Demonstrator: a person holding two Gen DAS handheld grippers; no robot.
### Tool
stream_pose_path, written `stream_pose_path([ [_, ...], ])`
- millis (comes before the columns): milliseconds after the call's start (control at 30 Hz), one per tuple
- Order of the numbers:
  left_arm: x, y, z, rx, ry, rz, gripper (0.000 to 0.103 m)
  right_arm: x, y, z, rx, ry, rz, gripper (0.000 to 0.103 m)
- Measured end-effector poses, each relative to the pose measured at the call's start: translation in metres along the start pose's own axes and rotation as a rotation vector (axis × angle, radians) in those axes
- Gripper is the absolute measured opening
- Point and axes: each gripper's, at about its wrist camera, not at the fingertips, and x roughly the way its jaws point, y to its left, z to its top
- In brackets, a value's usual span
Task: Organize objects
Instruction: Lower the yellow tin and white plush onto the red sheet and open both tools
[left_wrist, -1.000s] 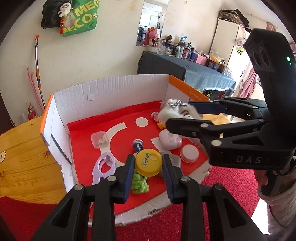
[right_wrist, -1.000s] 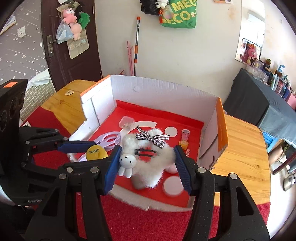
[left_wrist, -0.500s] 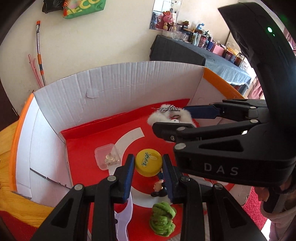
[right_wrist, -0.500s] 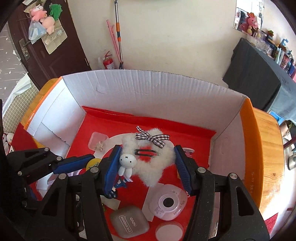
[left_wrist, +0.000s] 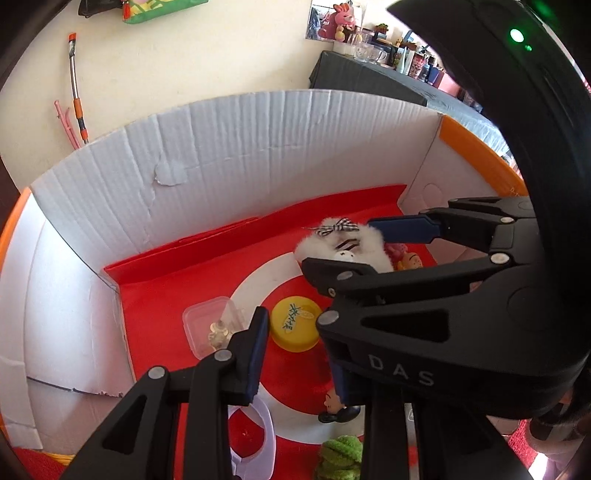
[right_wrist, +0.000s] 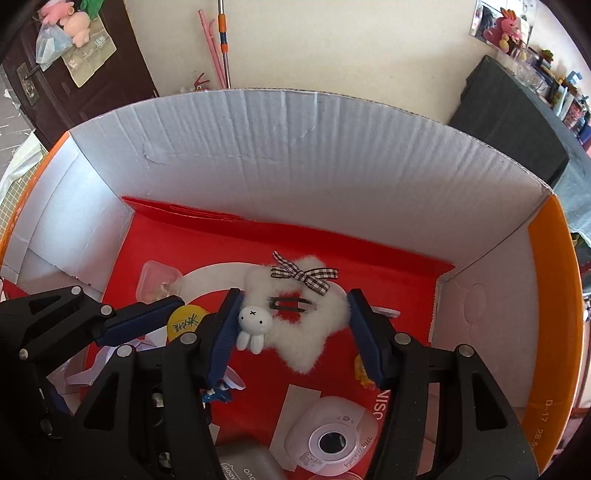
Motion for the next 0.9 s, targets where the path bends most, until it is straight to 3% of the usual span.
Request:
stream_pose_path([
  [300,0.012,0.002,0.001,-0.023,0.036,-0.001,0.032,0.006,-0.001,-0.001,-0.017,0.029,-0.009,0.056],
  [900,0.011,0.006,-0.004,-0.023,0.034,0.010,0.032,0.004,0.002,-0.003,-0.029,0.039,-0.016,0.057],
])
